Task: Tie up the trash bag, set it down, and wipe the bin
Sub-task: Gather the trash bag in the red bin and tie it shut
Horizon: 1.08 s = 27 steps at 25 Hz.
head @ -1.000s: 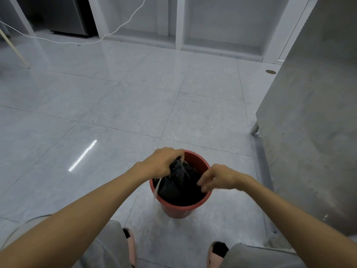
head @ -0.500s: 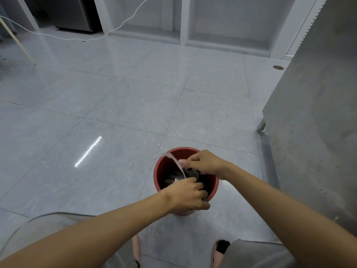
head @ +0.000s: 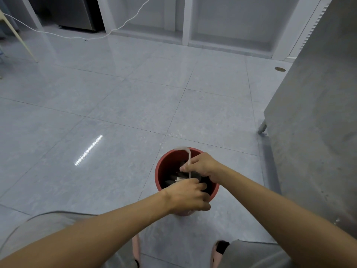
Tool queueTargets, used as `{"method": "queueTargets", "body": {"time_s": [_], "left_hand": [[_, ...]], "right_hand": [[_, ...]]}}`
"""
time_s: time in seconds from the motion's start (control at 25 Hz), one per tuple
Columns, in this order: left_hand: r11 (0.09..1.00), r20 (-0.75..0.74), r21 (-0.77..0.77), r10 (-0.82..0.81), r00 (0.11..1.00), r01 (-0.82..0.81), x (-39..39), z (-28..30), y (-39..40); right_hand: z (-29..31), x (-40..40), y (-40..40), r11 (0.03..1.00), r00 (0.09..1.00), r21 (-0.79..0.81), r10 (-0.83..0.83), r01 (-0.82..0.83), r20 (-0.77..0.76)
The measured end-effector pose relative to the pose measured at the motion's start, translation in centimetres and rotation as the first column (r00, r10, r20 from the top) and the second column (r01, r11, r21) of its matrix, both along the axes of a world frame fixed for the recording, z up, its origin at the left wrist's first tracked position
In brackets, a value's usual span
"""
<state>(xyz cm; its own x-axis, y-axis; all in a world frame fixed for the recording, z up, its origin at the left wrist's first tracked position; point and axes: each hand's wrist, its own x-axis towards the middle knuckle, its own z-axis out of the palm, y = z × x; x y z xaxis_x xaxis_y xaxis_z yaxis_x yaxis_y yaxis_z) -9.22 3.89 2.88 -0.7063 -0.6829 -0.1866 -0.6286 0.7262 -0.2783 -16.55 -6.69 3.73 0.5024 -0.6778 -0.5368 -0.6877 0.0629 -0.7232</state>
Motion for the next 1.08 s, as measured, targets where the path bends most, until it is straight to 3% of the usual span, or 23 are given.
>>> {"method": "queueTargets", "body": {"time_s": [0.08, 0.12, 0.16, 0.2, 0.28, 0.32, 0.36, 0.4, 0.44, 0.48, 0.52, 0.64, 0.72, 0.92, 1.08], "left_hand": [[0.995, -0.310, -0.024, 0.089, 0.947, -0.102, 1.6, 0.8, -0.2], [0.973, -0.513, 0.058, 0.221, 0.830, -0.223, 2.6, 1.3, -0.5], [0.913, -0.672, 0.200, 0.391, 0.629, -0.354, 3.7, 1.7, -0.9], [0.804, -0.748, 0.373, 0.556, 0.363, -0.463, 4.8, 2.0, -1.4], [0.488, -0.640, 0.731, 0.732, -0.233, -0.477, 6.3, 2.0, -2.7], [0.362, -0.484, 0.873, 0.732, -0.480, -0.328, 6.7, 1.8, -3.3], [0.283, -0.321, 0.945, 0.698, -0.640, -0.165, 7.0, 1.5, -3.8], [0.230, -0.202, 0.971, 0.659, -0.724, -0.062, 7.1, 1.1, -4.1], [0.184, -0.139, 0.983, 0.634, -0.761, -0.025, 7.3, 0.6, -4.3], [0.148, -0.122, 0.988, 0.622, -0.773, -0.037, 7.5, 0.1, -4.4], [0.115, -0.135, 0.990, 0.619, -0.773, -0.080, 7.7, -0.4, -4.5], [0.054, -0.147, 0.988, 0.604, -0.784, -0.143, 7.5, -0.9, -4.5], [0.060, -0.069, 0.997, 0.601, -0.796, -0.041, 6.6, -0.6, -4.2], [0.081, 0.160, 0.967, 0.549, -0.820, 0.243, 6.0, 0.7, -3.9], [-0.022, 0.198, 0.965, 0.711, -0.675, 0.260, 6.3, 1.4, -3.6]], "right_hand": [[0.1, -0.8, -1.3, 0.957, 0.963, 0.168, -0.253, 0.235, 0.095], [0.3, -1.6, -1.9, 0.913, 0.925, 0.262, -0.354, 0.312, 0.134], [0.3, -2.4, -2.4, 0.880, 0.892, 0.334, -0.413, 0.339, 0.183], [0.3, -3.3, -2.8, 0.881, 0.879, 0.352, -0.412, 0.316, 0.242], [0.6, -4.7, -2.9, 0.971, 0.902, 0.178, -0.215, 0.158, 0.374], [0.9, -5.1, -2.7, 0.999, 0.917, -0.022, -0.031, 0.044, 0.397], [1.1, -5.3, -2.5, 0.957, 0.921, -0.278, 0.176, -0.078, 0.348], [1.2, -5.1, -2.4, 0.826, 0.900, -0.528, 0.367, -0.199, 0.234], [1.3, -4.8, -2.0, 0.643, 0.853, -0.703, 0.512, -0.304, 0.100], [1.2, -4.4, -1.6, 0.509, 0.804, -0.780, 0.595, -0.363, 0.014], [1.2, -4.1, -1.1, 0.490, 0.778, -0.785, 0.628, -0.379, 0.016], [0.8, -3.6, -0.4, 0.733, 0.851, -0.614, 0.492, -0.292, 0.183], [0.3, -3.5, -0.8, 0.800, 0.897, -0.554, 0.396, -0.232, 0.195], [0.2, -2.4, -1.1, 0.823, 0.921, -0.524, 0.352, -0.221, 0.165], [0.0, -2.0, -0.7, 0.694, 0.954, -0.680, 0.299, -0.238, -0.029]]}}
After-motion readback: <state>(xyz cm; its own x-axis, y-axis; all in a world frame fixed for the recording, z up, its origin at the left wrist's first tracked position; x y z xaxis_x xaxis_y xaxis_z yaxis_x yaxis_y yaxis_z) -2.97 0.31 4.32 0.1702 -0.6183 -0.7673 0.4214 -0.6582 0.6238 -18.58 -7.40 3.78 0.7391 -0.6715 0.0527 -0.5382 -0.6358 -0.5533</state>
